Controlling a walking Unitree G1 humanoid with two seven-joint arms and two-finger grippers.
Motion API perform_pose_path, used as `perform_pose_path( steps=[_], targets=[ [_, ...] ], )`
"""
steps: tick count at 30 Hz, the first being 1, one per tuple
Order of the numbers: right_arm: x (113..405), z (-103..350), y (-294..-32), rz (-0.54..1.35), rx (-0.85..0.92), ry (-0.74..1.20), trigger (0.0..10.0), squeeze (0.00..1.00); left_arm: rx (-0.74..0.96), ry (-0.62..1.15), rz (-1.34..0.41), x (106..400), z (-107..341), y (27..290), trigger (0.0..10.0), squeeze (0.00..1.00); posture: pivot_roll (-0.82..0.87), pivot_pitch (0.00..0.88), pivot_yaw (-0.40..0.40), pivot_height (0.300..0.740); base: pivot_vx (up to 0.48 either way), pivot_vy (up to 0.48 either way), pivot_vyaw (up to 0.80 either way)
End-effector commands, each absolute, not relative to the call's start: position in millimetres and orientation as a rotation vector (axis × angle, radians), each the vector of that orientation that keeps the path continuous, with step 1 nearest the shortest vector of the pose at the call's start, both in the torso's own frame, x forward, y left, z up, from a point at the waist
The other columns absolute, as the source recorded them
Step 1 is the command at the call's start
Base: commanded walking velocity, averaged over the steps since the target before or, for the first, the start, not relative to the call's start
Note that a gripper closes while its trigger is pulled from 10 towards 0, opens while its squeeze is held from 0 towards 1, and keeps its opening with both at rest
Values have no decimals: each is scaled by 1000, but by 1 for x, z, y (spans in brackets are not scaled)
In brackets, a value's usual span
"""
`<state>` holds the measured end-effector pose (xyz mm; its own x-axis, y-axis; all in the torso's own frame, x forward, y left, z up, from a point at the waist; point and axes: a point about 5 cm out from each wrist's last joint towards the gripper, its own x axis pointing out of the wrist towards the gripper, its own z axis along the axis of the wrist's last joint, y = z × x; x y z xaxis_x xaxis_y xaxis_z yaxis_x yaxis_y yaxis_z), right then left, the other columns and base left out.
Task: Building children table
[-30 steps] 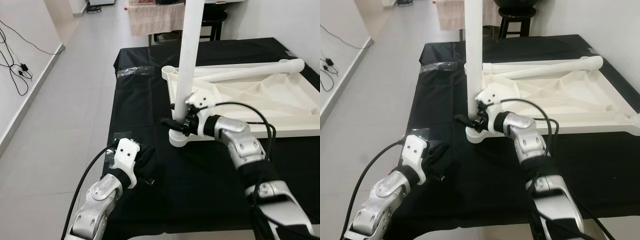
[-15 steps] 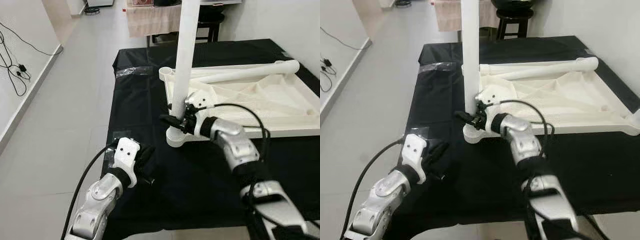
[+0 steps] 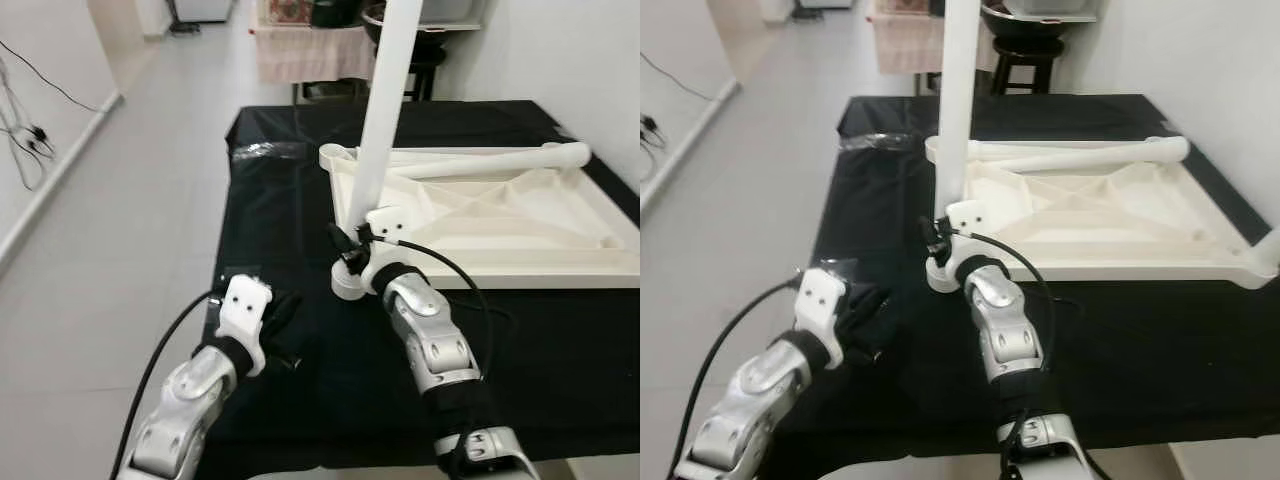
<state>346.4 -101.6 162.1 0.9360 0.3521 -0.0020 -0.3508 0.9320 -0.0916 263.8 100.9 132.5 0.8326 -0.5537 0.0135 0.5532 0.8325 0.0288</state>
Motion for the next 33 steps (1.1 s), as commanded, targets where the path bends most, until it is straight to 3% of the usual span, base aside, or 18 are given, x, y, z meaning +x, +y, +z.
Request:
perform_pose_path(
  steps=[1,2,3,10,11,19,20,21,22,33],
  targets=[
    [341,132,-109,357,-108,146,10000,0,8,-5,-571,264,128,104,10000,0,-16,119,-6,740,0,0,0],
    [339,135,-107,389,-86,141,10000,75,7,-5,-572,264,128,104,10000,0,-16,119,-6,740,0,0,0],
    [339,140,-104,456,-62,121,10000,1000,7,-2,-576,263,128,104,10000,0,-14,120,-3,740,0,0,0],
    [344,156,-102,668,-62,78,10000,1000,6,1,-585,263,127,103,10000,0,-13,120,-3,740,0,0,0],
    [346,161,-103,727,-90,55,10000,0,6,1,-586,263,127,103,10000,0,-10,120,-5,740,0,0,0],
    [367,175,-121,828,-143,61,10000,0,8,2,-581,264,127,103,10000,0,-2,113,-5,740,0,0,0],
    [370,176,-124,822,-134,73,902,0,8,2,-582,264,127,103,10000,0,-2,113,-5,740,0,0,0],
    [370,176,-124,822,-134,73,902,0,8,2,-582,264,127,103,10000,0,-2,113,-5,740,0,0,0],
    [373,176,-129,824,-111,95,0,0,8,4,-584,263,126,102,10000,0,-2,113,-5,740,0,0,0],
    [364,166,-133,865,-93,120,0,0,5,5,-585,262,126,101,10000,0,-3,122,-1,740,0,0,0]
  ],
)
